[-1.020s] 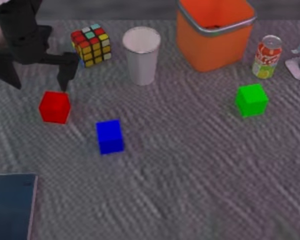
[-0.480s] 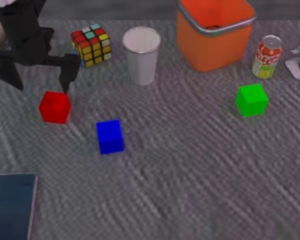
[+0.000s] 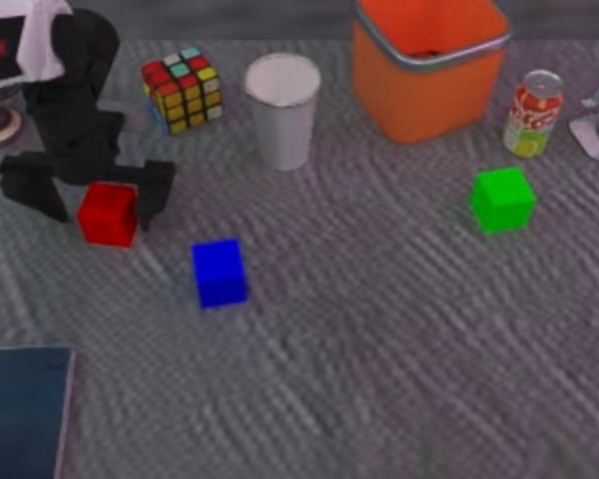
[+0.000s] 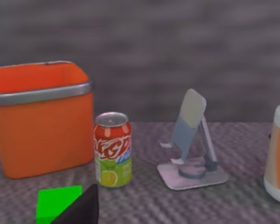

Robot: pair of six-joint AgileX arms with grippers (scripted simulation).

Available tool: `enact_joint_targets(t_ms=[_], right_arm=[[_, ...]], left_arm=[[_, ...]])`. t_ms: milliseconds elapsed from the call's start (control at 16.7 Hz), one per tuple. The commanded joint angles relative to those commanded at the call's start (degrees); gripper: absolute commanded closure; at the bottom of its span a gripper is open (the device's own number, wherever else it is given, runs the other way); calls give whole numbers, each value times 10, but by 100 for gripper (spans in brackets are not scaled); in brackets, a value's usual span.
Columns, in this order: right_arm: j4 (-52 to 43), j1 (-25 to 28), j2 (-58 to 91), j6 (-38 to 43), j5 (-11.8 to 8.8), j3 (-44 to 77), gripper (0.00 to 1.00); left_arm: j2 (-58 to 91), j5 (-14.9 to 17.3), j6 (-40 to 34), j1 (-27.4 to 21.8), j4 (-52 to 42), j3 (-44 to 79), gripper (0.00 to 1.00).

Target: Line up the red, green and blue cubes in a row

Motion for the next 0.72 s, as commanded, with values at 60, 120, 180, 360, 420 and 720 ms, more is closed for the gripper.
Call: enact_joint_targets(t_ms=[60,120,180,360,420,720], right_arm=[[0,0,0,0,0,0,0],[0,0,0,0,0,0,0],[0,0,0,0,0,0,0],[0,0,0,0,0,0,0],[0,0,0,0,0,0,0],[0,0,0,0,0,0,0]], left_arm=[[1,0,0,0,4,-3,0],[1,0,0,0,4,-3,0],[1,0,0,0,4,-3,0],[1,0,0,0,4,-3,15],[1,0,0,0,4,-3,23],[1,0,0,0,4,-3,60]])
